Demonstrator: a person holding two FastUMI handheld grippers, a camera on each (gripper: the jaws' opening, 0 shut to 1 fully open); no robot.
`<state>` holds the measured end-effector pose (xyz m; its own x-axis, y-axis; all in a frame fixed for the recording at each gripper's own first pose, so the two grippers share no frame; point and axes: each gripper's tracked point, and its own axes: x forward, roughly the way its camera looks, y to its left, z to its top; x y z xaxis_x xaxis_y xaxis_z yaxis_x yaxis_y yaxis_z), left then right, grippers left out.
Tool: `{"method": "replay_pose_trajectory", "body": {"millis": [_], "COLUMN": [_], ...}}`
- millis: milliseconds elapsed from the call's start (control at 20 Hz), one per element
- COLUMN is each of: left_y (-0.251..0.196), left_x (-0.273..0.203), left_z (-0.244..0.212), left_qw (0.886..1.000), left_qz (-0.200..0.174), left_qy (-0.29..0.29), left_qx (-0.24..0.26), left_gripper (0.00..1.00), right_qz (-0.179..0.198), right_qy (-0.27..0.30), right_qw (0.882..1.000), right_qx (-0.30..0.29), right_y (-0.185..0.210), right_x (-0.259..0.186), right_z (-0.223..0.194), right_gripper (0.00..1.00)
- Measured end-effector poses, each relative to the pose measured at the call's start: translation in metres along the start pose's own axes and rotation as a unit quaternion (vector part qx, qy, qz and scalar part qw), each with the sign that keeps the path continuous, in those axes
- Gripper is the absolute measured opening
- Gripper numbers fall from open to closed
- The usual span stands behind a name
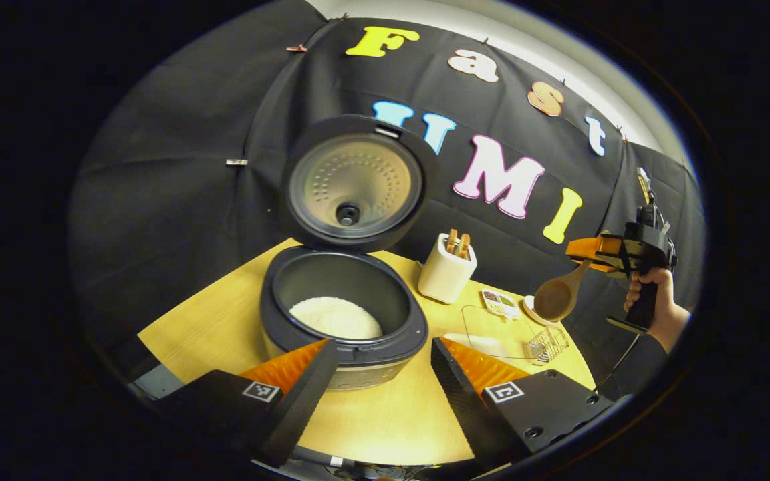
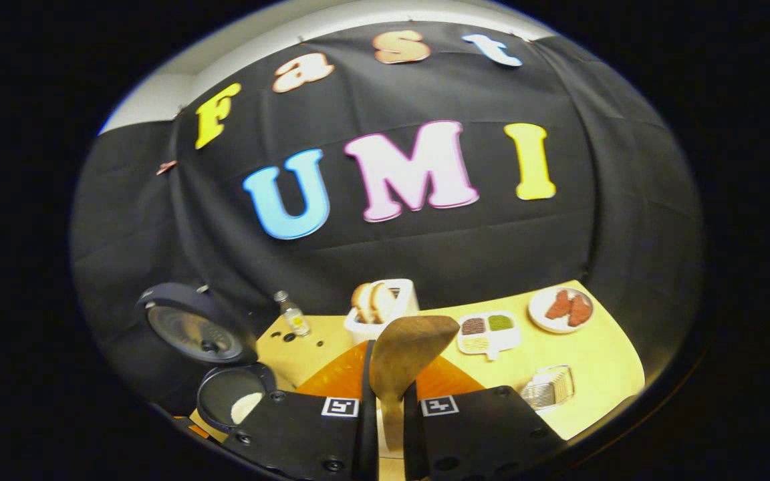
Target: Close the left gripper, press the button to open the rice cooker; take a wooden spoon from the chopstick holder with the right hand, scoop a spoonful of rice and pour it into the rice cooker, then put the wooden spoon back into the chopstick holder.
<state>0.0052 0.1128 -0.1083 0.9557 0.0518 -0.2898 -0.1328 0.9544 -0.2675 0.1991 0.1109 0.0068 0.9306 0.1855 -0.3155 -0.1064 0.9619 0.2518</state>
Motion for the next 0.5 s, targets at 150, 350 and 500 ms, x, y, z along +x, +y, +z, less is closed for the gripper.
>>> {"method": "replay_pose_trajectory", "body": {"millis": [150, 350, 500], "left_y": [-0.022, -0.053, -0.073], "left_x": [0.013, 0.026, 0.029], "left_z": [-0.001, -0.002, 0.002], "left_qw": [1.000, 1.000, 1.000], "left_qz": [-0.009, -0.013, -0.003], "left_qy": [0.004, 0.012, 0.010], "left_qx": [0.003, 0.003, 0.007], "left_gripper": [0.95, 0.95, 0.95], "right_qz": [-0.040, -0.085, -0.108], "right_qy": [-0.007, -0.005, -0.009], "right_qw": [0.998, 0.990, 0.981], "right_qx": [0.044, 0.116, 0.162], "right_y": [-0.058, -0.134, -0.182], "right_x": [-0.002, 0.004, 0.015], "right_z": [0.010, 0.010, 0.008], "right_gripper": [0.19, 0.19, 0.19]}}
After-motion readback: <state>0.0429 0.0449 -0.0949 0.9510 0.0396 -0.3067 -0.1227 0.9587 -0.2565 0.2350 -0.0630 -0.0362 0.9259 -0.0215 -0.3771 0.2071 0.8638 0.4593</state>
